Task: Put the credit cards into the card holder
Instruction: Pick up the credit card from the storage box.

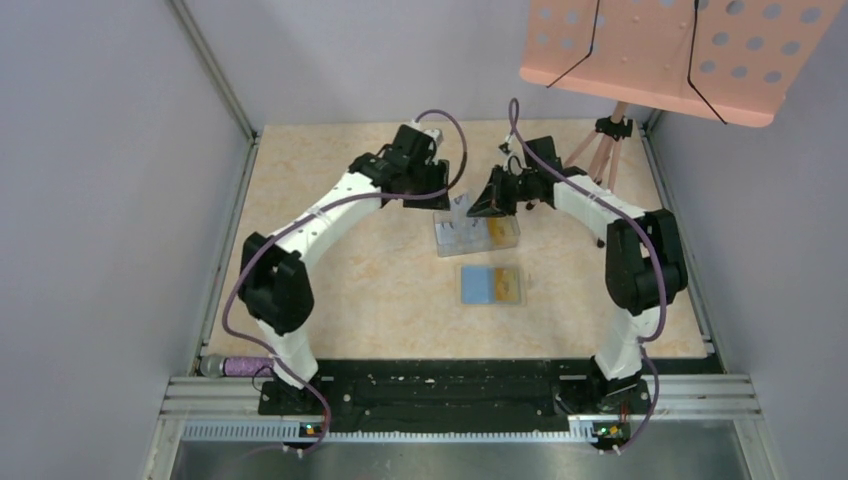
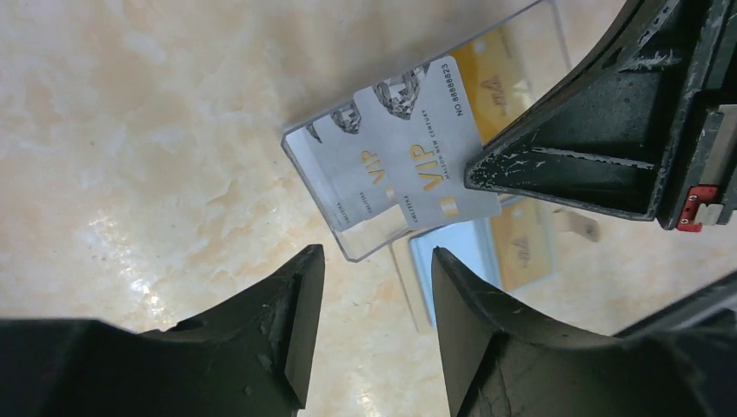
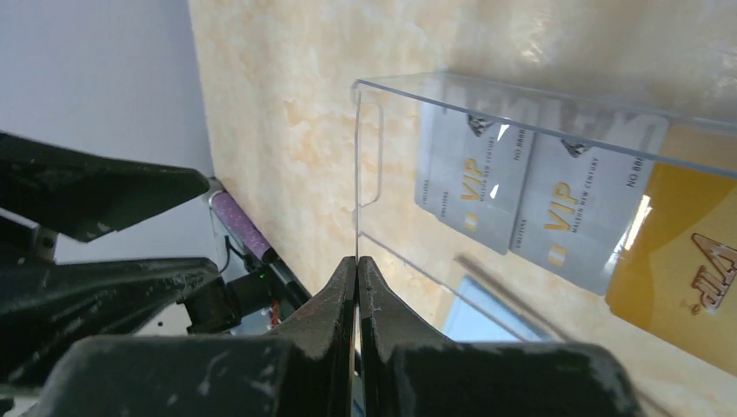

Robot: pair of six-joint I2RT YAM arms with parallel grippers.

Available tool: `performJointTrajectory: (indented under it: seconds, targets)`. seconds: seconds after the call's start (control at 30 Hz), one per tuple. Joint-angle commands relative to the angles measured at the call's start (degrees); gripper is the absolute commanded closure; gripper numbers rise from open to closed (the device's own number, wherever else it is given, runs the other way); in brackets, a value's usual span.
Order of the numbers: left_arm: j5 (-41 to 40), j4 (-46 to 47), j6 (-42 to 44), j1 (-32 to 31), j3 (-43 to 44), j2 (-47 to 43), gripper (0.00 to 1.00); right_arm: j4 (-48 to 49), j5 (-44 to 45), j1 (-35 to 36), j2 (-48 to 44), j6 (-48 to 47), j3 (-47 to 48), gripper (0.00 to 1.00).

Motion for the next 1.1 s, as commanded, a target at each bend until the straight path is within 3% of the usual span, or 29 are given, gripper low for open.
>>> performJointTrajectory:
  seconds: [0.0, 0.2, 0.4, 0.57, 0.67, 0.87, 1.07]
  targets:
    - [15.8, 15.3, -7.9, 5.0, -9.6, -6.5, 0.45, 1.0, -2.1, -0.7, -5.3, 1.0, 2.5, 1.00]
    - [37.2, 42.7, -23.3, 12.0, -26.3, -11.1, 0.41, 6.5, -8.7, -1.7, -10.5, 5.6, -1.5, 1.00]
    - [45.6, 53.5, -29.4, 12.0, -28.9, -8.7, 0.43, 9.9, -12.7, -1.8, -13.8, 8.4, -4.3, 1.00]
    - [48.4, 69.3, -38.6, 11.8, -33.2, -8.7, 0.48, 10.3, -12.7, -1.9, -14.3, 8.9, -5.8, 1.00]
    - [49.7, 73.6, -40.6, 11.7, -33.8, -8.2, 0.56, 11.4, -13.2, -1.9, -14.2, 9.6, -6.0, 1.00]
    - [50.8, 77.6, -43.5, 11.5, -33.7, -6.8, 1.00, 13.1, -14.6, -1.9, -13.9, 10.6, -6.6, 1.00]
    - [51.5, 77.9, -43.8, 11.5, -33.8, -6.9, 1.00, 20.8, -15.7, -1.9, -15.0, 14.5, -8.7, 0.72]
